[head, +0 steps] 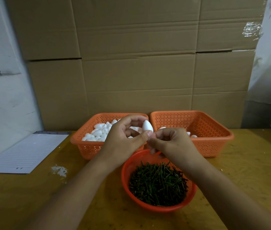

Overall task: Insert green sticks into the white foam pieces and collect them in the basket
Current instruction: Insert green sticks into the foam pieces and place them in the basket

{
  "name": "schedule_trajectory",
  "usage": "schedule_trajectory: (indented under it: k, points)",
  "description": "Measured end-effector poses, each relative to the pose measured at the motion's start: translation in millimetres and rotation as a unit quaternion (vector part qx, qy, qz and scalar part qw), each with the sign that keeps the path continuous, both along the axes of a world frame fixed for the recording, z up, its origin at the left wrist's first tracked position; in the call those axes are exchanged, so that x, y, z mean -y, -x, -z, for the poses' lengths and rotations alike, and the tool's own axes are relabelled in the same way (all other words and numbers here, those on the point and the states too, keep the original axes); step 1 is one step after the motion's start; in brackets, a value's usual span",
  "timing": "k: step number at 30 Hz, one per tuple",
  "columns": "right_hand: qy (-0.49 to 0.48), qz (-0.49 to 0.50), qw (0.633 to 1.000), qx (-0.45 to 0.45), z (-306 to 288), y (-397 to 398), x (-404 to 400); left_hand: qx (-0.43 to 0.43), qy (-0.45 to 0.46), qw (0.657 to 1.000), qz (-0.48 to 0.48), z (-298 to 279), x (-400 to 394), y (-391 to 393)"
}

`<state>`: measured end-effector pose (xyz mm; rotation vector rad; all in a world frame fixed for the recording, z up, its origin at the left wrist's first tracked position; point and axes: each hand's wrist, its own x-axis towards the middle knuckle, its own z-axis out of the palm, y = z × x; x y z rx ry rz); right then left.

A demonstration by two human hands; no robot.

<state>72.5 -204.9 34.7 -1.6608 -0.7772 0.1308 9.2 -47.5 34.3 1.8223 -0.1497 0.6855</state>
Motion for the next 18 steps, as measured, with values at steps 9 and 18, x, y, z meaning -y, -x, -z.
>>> schedule_trajectory:
  k: [9,18]
  points:
    - [-0.008,-0.001,1.000,-0.006,-1.4,0.3,0.0,-0.010,0.057,0.998,0.024,-0.7,4.0,0.2]
    - [-0.011,-0.001,1.000,-0.005,-1.2,-0.9,1.6,-0.001,0.071,0.997,0.031,0.8,5.5,-1.5]
